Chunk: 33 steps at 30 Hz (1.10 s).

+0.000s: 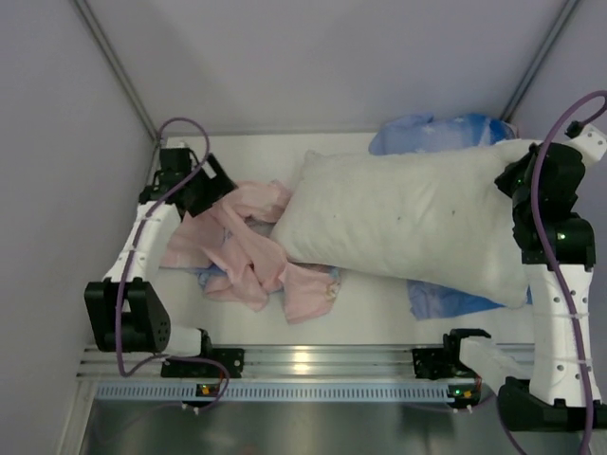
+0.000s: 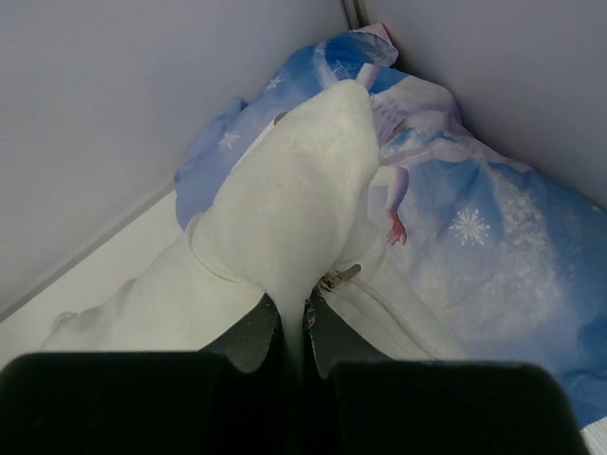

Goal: Remove the pillowcase from the pillow

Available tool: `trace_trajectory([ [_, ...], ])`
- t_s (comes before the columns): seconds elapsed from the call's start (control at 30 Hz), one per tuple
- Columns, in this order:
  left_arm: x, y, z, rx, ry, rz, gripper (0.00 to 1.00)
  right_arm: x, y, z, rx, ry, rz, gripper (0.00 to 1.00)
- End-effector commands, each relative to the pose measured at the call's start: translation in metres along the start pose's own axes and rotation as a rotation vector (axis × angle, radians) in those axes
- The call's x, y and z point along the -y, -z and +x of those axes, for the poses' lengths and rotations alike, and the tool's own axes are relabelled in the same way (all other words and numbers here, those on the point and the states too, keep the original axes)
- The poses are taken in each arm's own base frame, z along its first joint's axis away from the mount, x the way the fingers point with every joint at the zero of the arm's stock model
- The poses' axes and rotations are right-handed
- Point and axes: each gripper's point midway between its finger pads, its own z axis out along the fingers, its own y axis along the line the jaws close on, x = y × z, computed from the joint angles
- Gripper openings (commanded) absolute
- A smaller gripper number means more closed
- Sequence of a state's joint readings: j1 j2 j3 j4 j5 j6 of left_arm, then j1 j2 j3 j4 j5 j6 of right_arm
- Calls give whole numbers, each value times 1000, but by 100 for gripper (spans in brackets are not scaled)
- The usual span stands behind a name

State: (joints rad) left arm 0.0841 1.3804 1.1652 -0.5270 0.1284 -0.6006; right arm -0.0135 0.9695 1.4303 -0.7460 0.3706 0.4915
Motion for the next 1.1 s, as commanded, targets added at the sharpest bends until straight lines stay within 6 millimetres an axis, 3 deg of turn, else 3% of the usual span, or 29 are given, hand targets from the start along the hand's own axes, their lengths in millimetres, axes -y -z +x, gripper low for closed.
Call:
trace_trajectory([
  [0.0,81,3,51,-118,-286,201,99,4,-8,-15,74,-53,20,0],
  [0.07,82,0,75,-147,-289,145,99,8,-10,-9,66,-53,28,0],
  [0.1,71,-5,87,-166,-270,111,99,8,-9,-6,63,-54,19,0],
  [0.23,45,-3,104,-160,-209,29,99,7,-10,0,49,-45,-8,0],
  [0.43,28,8,134,-125,-218,-58,99,6,-4,4,46,-46,-58,0],
  [0.47,23,11,150,-153,-194,-81,99,6,-4,6,40,-48,-62,0],
  [0.73,22,34,225,-213,-206,-78,99,-4,-4,13,5,-68,-145,0],
  [1.07,-24,3,257,-166,-260,-311,99,-1,12,9,35,-64,-173,0],
])
